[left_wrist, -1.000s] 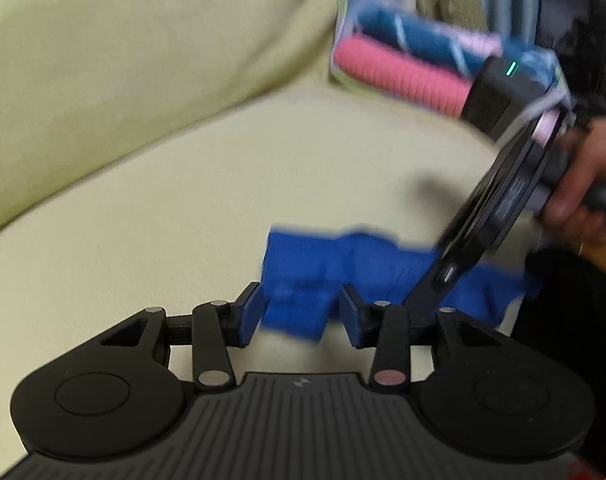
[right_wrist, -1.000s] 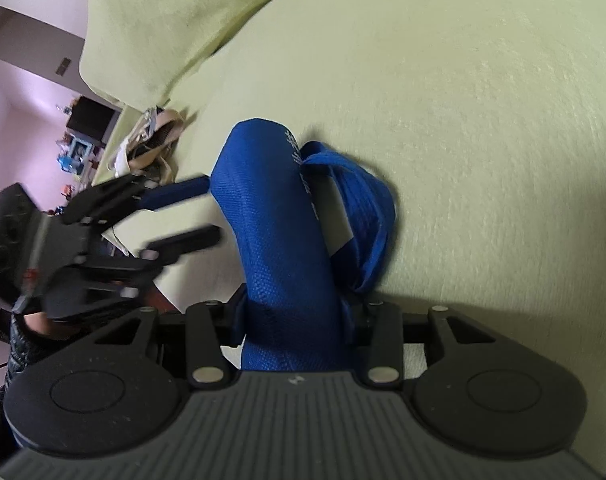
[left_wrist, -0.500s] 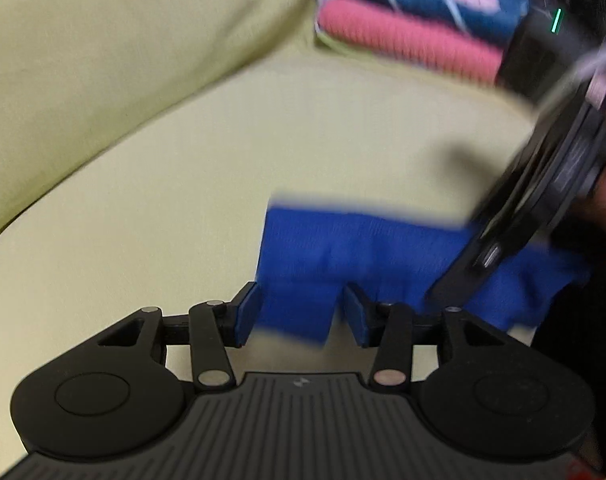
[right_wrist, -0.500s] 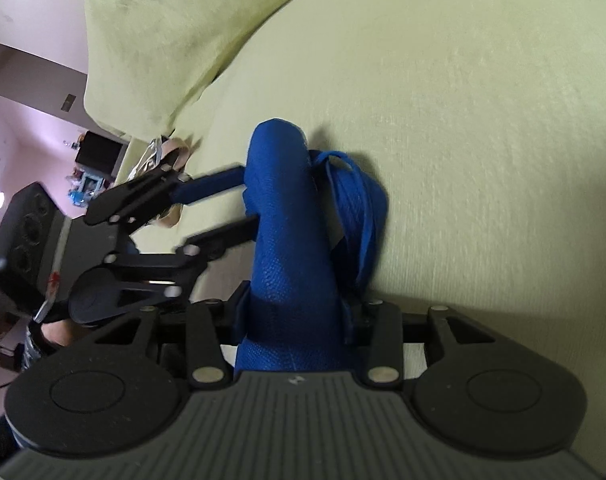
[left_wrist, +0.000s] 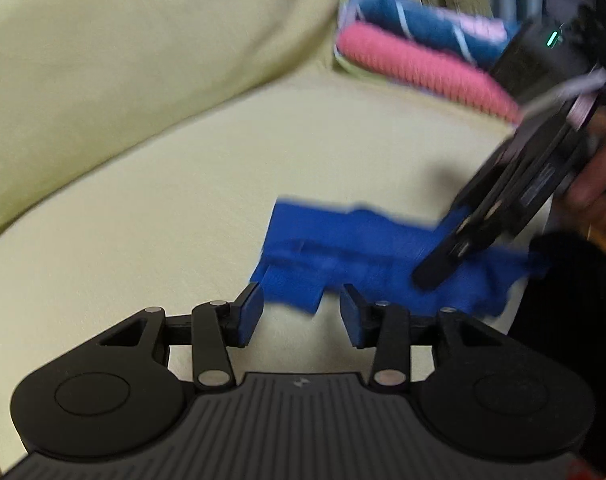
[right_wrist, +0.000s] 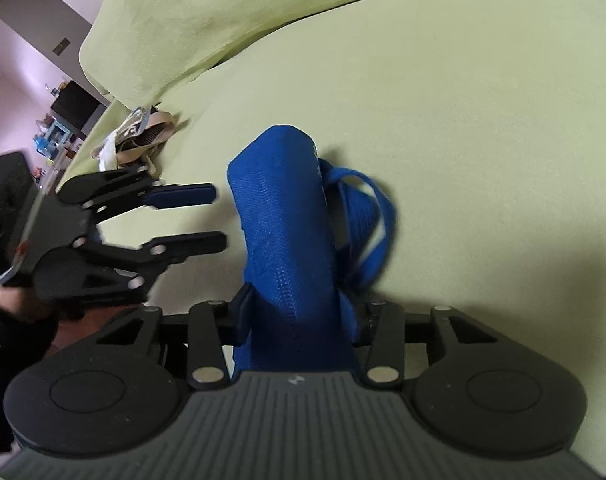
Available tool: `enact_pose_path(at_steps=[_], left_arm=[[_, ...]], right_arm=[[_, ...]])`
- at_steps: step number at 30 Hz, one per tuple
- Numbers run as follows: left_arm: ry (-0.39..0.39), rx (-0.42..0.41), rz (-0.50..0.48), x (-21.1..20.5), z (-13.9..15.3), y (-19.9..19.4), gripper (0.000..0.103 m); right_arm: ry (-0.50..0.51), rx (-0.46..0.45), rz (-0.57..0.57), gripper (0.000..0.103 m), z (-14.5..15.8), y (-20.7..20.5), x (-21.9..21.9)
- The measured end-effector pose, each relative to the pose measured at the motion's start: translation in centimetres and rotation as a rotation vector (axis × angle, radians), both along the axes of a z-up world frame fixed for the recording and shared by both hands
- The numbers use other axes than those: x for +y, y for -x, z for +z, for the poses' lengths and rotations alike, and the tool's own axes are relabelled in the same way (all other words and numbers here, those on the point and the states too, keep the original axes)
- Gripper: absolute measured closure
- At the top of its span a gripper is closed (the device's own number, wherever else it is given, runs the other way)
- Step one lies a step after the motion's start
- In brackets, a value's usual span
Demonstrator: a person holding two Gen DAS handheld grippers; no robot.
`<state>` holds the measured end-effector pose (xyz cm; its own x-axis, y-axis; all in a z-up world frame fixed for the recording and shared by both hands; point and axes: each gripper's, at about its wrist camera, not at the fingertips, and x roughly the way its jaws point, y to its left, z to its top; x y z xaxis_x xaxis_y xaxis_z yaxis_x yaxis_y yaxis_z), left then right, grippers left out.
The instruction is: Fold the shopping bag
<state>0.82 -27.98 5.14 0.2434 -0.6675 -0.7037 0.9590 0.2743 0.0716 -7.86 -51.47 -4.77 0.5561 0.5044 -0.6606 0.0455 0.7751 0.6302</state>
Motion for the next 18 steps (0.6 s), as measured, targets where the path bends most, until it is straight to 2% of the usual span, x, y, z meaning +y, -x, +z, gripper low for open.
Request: enact_pose_path(at_steps=[2, 5, 8, 12, 15, 17, 18], left_arm=[[0.032, -0.009, -0.008, -0.7, 0.7, 0.0, 0.053], [-0.024, -0.063, -0.027, -2.4, 0.1, -0.4, 0.053], [-0.034, -0.028, -0.031, -3.5, -1.0, -1.3, 0.053], [-0.048, -0.023, -0.049, -4.6, -1.5, -1.7, 0.053], [-0.053, -0.028, -0.062, -4.6, -1.2, -1.8, 0.053], [-0.048, -0.024, -0.068, -4.1, -1.2, -2.0, 0.053], [-0.044, -0.023, -0.071, -4.0, -1.2, -2.1, 0.053]], right_arm=[[-0.024, 0.0, 0.01, 0.064, -0.4, -0.4, 0.1], [-0.082, 0.012, 0.007, 0.064, -1.2, -1.5, 0.2], [-0.122, 0.015, -0.017, 0.067, -2.0, -1.2, -0.2], [-0.201, -0.009, -0.077, 0.067, -3.2, -0.4, -0.9], [-0.159, -0.035, -0.067, 0.059, -2.5, 0.1, -0.1], [-0.117, -0.061, -0.042, 0.048, -1.4, 0.8, 0.1], [-0.097, -0.087, -0.03, 0.045, -0.8, 1.2, 0.1]])
